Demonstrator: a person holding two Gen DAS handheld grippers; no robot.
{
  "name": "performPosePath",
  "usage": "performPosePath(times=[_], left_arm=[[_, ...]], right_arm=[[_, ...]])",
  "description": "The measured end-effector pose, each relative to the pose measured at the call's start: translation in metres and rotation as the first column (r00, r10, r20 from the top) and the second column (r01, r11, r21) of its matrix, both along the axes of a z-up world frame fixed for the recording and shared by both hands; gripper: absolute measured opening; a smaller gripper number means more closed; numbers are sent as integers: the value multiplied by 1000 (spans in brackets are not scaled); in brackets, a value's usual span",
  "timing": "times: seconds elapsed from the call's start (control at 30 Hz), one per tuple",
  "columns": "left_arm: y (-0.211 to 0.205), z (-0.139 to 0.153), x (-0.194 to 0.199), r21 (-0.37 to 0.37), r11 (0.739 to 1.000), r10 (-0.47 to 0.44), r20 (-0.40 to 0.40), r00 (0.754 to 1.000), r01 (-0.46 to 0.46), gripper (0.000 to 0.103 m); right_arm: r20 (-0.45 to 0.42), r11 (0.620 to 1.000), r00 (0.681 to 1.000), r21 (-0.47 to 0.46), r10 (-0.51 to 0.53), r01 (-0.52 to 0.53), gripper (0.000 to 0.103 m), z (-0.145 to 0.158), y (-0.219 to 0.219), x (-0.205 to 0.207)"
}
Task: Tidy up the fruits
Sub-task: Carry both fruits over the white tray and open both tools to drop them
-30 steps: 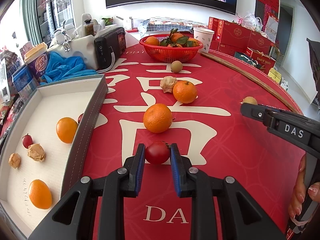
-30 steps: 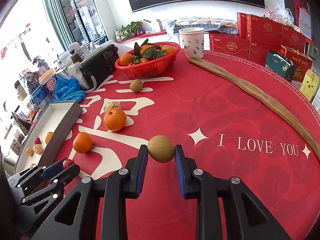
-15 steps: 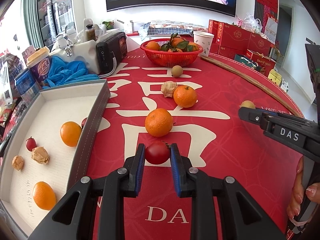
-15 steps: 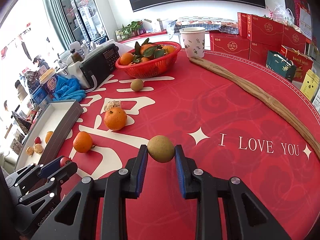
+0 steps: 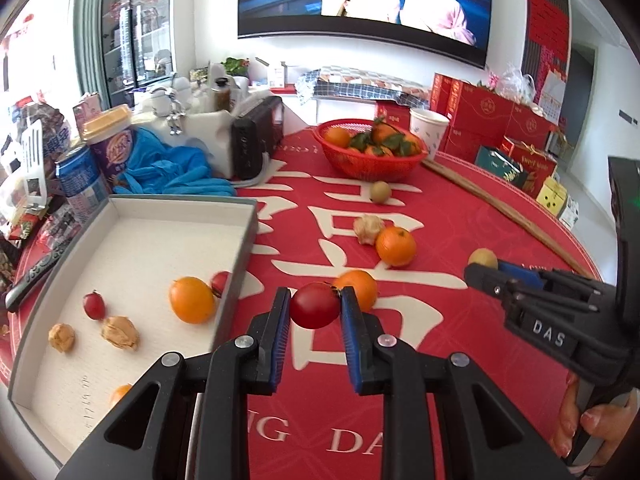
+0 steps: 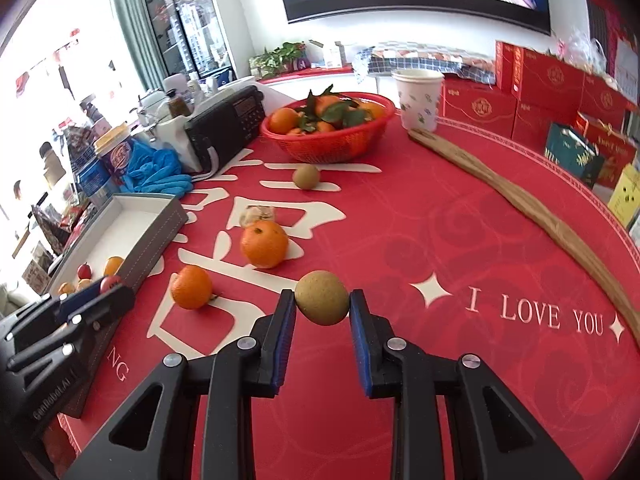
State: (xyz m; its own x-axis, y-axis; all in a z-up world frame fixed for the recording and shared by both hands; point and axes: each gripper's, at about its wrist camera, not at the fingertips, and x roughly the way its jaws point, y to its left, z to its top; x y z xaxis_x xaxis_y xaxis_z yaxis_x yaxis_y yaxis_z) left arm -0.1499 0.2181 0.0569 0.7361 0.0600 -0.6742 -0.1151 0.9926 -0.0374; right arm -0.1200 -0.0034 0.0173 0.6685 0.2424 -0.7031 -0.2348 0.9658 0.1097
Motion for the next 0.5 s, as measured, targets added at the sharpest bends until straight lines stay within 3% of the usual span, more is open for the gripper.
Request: performPosePath(times=[0.27,0.5], left_arm=[[52,8,0,-46,991,127,10,992,-127,27],[106,12,-3,-75,960,273,10,962,-271,27]], right_arm=[[-8,996,996,7,91,-91,29,12,50,11],[3,980,980,-30,199,-199,29,29,113,21]])
